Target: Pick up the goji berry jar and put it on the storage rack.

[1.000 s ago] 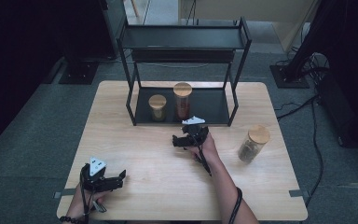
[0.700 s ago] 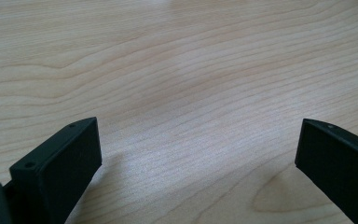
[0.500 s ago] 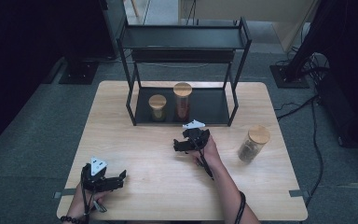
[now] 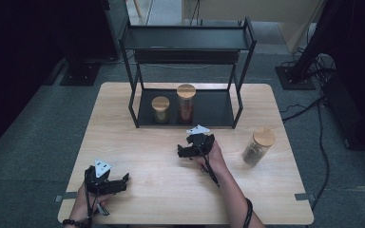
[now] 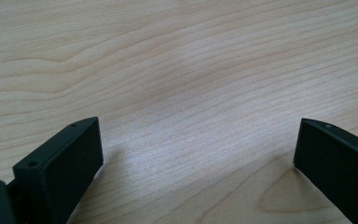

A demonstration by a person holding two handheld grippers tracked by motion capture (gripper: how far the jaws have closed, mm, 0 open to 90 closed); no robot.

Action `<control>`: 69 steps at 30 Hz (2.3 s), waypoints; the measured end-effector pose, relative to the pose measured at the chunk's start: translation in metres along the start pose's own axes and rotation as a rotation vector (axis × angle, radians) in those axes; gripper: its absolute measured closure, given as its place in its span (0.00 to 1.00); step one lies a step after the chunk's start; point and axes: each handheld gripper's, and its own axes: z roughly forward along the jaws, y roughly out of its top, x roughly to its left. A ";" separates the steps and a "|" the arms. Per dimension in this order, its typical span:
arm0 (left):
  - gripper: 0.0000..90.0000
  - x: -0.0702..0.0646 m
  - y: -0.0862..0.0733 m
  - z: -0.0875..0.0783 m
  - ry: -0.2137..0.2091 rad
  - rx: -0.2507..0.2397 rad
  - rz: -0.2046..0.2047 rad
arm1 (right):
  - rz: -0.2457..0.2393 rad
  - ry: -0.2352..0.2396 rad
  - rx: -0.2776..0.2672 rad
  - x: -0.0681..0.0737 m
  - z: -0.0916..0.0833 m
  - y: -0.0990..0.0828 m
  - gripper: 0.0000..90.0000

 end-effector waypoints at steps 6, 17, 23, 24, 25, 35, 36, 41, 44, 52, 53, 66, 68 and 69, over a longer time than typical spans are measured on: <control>0.02 -0.001 0.000 0.001 0.005 0.008 0.008 | -0.007 0.006 0.000 0.002 -0.003 -0.003 0.01; 0.02 -0.002 0.000 0.000 0.004 0.006 0.018 | -0.024 0.022 0.000 0.006 -0.013 -0.013 0.01; 0.02 -0.002 0.000 0.000 0.003 0.006 0.019 | -0.034 0.026 0.000 0.008 -0.019 -0.019 0.01; 0.02 -0.002 0.000 0.000 0.003 0.007 0.019 | -0.040 0.022 -0.003 0.009 -0.021 -0.020 0.01; 0.02 -0.002 0.000 0.000 0.003 0.006 0.019 | -0.047 0.022 -0.005 0.009 -0.021 -0.021 0.01; 0.02 -0.001 0.000 0.001 -0.001 0.008 0.018 | -0.062 0.007 -0.015 0.009 -0.034 -0.032 0.01; 0.02 -0.001 0.000 0.001 -0.001 0.008 0.019 | -0.060 0.008 -0.014 0.009 -0.035 -0.033 0.01; 0.02 -0.001 0.000 0.000 -0.002 0.008 0.019 | -0.065 0.011 -0.016 0.009 -0.041 -0.039 0.01; 0.02 -0.001 0.000 0.000 -0.003 0.008 0.019 | -0.067 0.014 -0.015 0.010 -0.044 -0.042 0.01; 0.02 -0.001 0.000 0.001 -0.005 0.008 0.016 | -0.071 0.021 -0.012 0.009 -0.051 -0.049 0.01; 0.02 -0.001 0.000 0.001 -0.005 0.009 0.016 | -0.072 0.021 -0.013 0.008 -0.052 -0.050 0.01; 0.02 -0.001 0.000 0.001 -0.004 0.008 0.016 | -0.075 0.017 -0.018 0.004 -0.066 -0.063 0.01; 0.02 -0.001 0.000 0.001 -0.004 0.008 0.017 | -0.073 0.016 -0.017 0.003 -0.068 -0.066 0.01; 0.02 -0.001 0.000 0.001 -0.004 0.008 0.016 | -0.070 0.016 -0.017 0.002 -0.070 -0.067 0.01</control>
